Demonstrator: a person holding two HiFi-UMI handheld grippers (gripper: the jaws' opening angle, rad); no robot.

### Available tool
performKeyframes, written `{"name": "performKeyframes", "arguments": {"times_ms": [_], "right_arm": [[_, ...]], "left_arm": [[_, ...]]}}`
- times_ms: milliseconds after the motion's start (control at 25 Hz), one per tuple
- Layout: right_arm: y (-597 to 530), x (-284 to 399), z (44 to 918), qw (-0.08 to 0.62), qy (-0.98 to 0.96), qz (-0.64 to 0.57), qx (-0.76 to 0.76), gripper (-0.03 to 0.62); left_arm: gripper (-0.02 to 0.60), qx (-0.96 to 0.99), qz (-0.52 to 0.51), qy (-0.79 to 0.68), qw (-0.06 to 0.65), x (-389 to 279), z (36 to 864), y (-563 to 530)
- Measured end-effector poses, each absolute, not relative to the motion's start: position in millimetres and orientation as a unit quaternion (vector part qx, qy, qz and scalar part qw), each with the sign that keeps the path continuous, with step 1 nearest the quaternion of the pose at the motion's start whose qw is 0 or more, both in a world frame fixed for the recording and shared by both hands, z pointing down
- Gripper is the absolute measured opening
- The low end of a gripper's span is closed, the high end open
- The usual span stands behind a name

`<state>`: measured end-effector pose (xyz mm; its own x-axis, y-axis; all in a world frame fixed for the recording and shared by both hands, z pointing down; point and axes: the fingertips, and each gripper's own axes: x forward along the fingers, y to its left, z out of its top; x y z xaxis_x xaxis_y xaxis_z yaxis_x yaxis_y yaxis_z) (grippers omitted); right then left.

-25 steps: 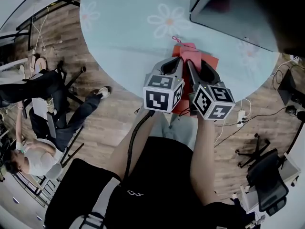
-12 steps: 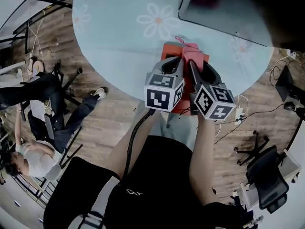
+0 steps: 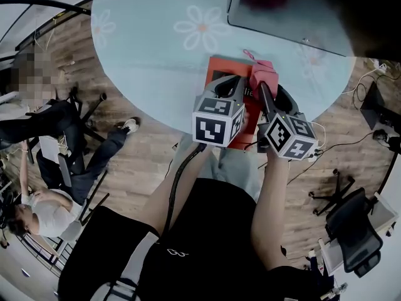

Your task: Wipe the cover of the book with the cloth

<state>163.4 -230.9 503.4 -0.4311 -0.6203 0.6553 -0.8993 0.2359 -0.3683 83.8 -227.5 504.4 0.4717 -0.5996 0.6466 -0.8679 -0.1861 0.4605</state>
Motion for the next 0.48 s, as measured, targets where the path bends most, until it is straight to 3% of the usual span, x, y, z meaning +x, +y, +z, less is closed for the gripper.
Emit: {"name": "performKeyframes", "arguments": {"times_ms": [240, 480], "right_arm": [[-229.1, 171.4, 501.4, 0.199, -0.753, 0.368, 0.509, 0.158], [-223.6, 152.9, 484.9, 0.132, -0.762, 0.398, 0.493, 0.158]], "left_arm": [[0.012, 0.763, 0.156, -0.477, 0.407, 92.6, 493.9, -223.3], [0.012, 0.761, 0.143, -0.485, 0.406, 75.6, 486.8, -220.3]]}}
